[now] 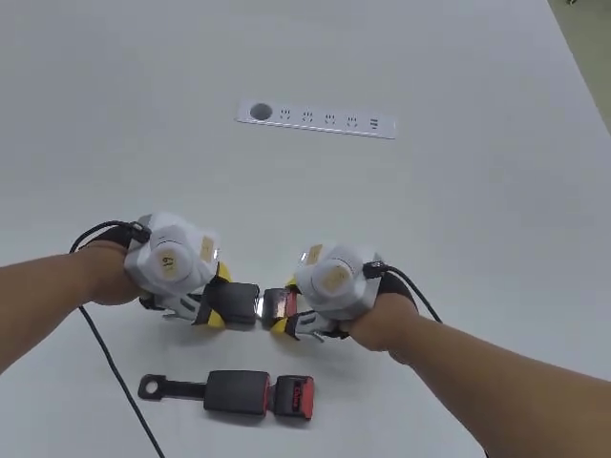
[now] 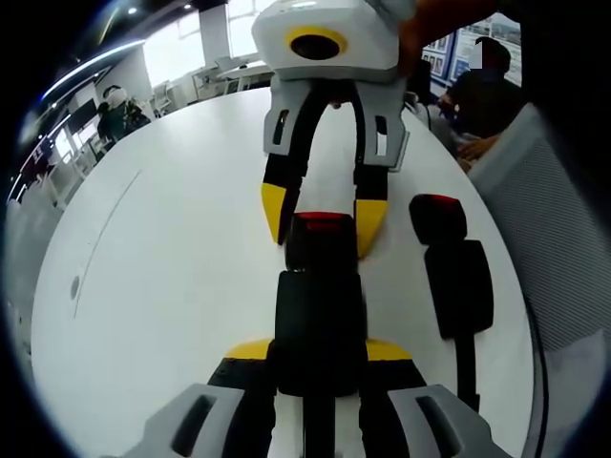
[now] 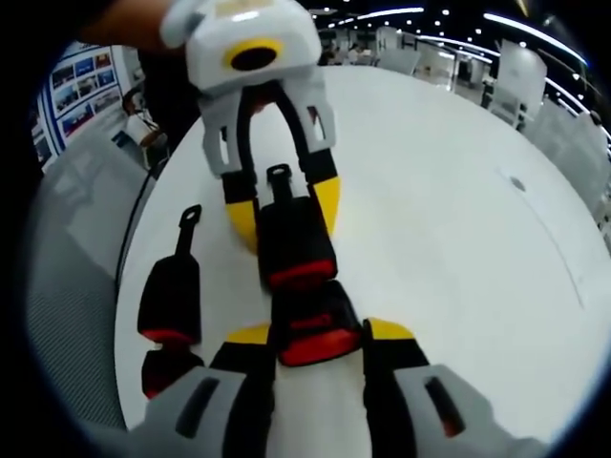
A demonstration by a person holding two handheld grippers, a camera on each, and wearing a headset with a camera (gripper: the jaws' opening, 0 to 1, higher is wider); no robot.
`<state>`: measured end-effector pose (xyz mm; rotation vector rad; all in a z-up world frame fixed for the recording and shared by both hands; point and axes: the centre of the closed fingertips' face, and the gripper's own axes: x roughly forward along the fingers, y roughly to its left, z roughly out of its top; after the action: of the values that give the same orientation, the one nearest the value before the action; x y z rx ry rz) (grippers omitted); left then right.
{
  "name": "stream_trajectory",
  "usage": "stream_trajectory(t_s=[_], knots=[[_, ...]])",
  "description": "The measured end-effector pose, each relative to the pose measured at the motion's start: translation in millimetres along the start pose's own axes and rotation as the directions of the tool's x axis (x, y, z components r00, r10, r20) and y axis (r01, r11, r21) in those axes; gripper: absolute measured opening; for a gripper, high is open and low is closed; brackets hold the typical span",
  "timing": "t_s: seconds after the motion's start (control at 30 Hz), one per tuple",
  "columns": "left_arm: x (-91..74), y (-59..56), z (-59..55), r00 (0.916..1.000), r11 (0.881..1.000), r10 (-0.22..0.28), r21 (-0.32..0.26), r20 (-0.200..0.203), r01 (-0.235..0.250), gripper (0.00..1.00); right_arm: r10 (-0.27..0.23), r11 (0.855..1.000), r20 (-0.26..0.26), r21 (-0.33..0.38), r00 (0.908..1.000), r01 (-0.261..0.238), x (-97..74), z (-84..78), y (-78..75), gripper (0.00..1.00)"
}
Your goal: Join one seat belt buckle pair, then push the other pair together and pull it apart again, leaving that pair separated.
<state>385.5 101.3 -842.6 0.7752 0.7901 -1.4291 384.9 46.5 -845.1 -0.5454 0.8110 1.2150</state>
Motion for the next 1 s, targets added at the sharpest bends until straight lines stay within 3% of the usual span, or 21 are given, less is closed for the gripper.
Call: stream_trajectory(t_s=[0.23, 0.63, 1.0], knots=[[-0.1, -0.2, -0.2, 1.0, 1.0, 0.002, -0.004, -0.01, -0.003, 0.34, -0.003, 1.0, 0.006, -0.009, 1.0, 0.003, -1.1, -1.0, -0.3, 0.35], [-2.4, -1.4, -0.1, 0.9995, 0.999, 0.026, -0.042, 0.018, -0.025, 0.34, -0.021, 1.0, 0.019, 0.008, 0.9996, 0.021, -12.3, -14.7, -3.7, 0.36], [-4.3, -4.4, 4.5, 0.9996, 0.999, 0.018, -0.028, 0.021, -0.017, 0.34, -0.02, 1.0, 0.021, -0.019, 0.9996, 0.021, -20.2, -25.1, -7.1, 0.36]])
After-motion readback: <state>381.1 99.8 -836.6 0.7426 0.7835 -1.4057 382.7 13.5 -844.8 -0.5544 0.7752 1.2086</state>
